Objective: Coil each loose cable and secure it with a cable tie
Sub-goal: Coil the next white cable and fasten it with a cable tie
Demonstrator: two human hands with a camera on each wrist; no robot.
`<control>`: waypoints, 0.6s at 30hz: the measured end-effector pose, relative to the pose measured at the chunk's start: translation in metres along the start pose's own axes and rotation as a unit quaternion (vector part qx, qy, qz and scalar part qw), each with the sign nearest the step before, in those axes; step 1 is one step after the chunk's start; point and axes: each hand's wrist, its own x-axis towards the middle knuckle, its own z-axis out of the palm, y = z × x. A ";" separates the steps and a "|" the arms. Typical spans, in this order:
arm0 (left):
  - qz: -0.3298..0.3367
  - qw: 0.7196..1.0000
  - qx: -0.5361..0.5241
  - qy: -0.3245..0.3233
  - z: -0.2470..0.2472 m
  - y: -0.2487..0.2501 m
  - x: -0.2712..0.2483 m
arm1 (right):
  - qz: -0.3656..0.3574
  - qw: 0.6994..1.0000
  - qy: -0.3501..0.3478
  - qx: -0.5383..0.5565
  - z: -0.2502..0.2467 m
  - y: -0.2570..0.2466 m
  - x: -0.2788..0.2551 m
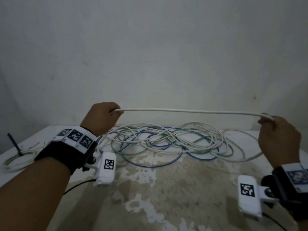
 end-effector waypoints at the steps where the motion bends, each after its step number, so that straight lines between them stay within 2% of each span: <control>1: -0.032 0.999 0.018 -0.016 -0.003 -0.005 0.000 | 0.004 1.000 0.002 0.006 -0.001 -0.002 0.000; 4: -0.131 0.988 0.046 -0.068 -0.010 -0.016 -0.001 | 0.026 0.999 -0.010 0.018 0.000 -0.011 -0.002; 6: -0.185 0.980 -0.069 -0.027 -0.010 -0.020 0.001 | 0.029 0.999 -0.029 0.026 0.005 -0.017 -0.005; 7: -0.213 0.961 -0.177 0.012 -0.011 -0.018 0.003 | 0.027 0.998 -0.041 0.029 0.009 -0.021 -0.007; 9: -0.244 0.891 -0.370 0.097 -0.015 -0.008 0.007 | 0.021 0.997 -0.066 0.037 0.017 -0.031 -0.012; 11: -0.236 0.828 -0.486 0.148 -0.022 0.006 0.014 | 0.016 0.994 -0.094 0.058 0.024 -0.043 -0.019; 13: -0.212 0.789 -0.548 0.178 -0.034 0.021 0.020 | 0.017 0.988 -0.122 0.095 0.028 -0.055 -0.027; 15: -0.183 0.774 -0.573 0.197 -0.043 0.030 0.023 | 0.015 0.981 -0.152 0.122 0.032 -0.063 -0.034; 16: -0.170 0.777 -0.571 0.202 -0.045 0.034 0.023 | 0.006 0.978 -0.163 0.128 0.034 -0.067 -0.037; 18: -0.160 0.801 -0.541 0.202 -0.046 0.039 0.022 | -0.003 0.974 -0.176 0.142 0.040 -0.070 -0.042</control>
